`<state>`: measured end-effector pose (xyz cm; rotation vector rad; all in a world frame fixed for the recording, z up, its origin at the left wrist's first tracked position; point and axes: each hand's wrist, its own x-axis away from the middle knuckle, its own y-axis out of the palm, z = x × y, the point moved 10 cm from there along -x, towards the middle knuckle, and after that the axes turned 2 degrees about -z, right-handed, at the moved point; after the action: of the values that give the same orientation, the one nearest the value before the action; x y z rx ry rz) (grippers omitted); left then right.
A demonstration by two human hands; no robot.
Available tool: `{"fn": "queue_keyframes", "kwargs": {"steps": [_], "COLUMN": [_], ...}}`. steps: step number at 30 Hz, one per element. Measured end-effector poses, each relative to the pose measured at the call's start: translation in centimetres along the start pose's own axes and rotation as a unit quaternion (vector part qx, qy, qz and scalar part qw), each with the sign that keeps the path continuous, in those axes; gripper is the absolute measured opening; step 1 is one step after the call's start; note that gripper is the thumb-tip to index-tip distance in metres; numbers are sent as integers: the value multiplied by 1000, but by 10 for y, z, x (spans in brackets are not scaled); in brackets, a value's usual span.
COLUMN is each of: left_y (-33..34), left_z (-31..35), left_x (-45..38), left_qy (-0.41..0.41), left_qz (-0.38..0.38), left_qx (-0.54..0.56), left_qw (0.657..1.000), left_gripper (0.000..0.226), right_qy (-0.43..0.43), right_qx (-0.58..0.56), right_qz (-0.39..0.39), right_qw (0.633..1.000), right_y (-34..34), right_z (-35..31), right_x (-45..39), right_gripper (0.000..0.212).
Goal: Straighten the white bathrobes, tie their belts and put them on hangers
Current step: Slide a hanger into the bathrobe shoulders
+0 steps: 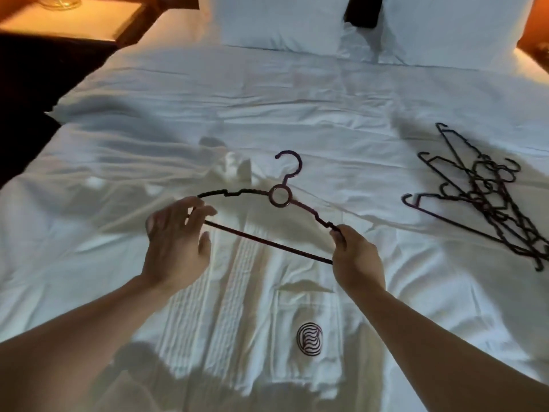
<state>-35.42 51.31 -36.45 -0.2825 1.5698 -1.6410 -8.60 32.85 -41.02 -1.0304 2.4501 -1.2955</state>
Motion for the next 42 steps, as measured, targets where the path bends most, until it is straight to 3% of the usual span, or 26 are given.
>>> {"fn": "queue_keyframes", "kwargs": {"steps": [2,6,9,15,23,25,30,37,42], "left_y": [16,69,88,85,62,57,55,74,77], "left_z": [-21,-47,-53,-63,-113,-118,-100,-67,-25], "left_x": [0,3,-5,-28,-52,-56,-59,-61,-43], "left_qy": [-49,-139,-169,-223,-321,-332,-287,-166,50], "left_qz": [-50,-235,-275,-240,-103,-86,-82,-107,-116], "left_qx": [18,6,-3,42,142,159,167,169,68], "left_qw": [997,962,947,944,931,926,940,966,990], "left_gripper": [47,62,77,69,18,19,21,11,32], "right_qy": [27,68,58,34,33,37,-26,-60,-108], "right_qx": [20,62,74,46,79,94,82,37,-54], "right_qz": [31,72,97,108,122,116,102,-5,-134], "right_qw": [999,993,991,993,989,988,991,998,984], "right_y": [0,-7,-3,23,-6,-9,10,72,110], "right_z": [10,31,30,6,12,17,-15,-86,-120], "right_x": [2,7,7,3,-11,-13,-19,-47,-58], "right_gripper": [27,26,26,24,26,27,23,27,24]}}
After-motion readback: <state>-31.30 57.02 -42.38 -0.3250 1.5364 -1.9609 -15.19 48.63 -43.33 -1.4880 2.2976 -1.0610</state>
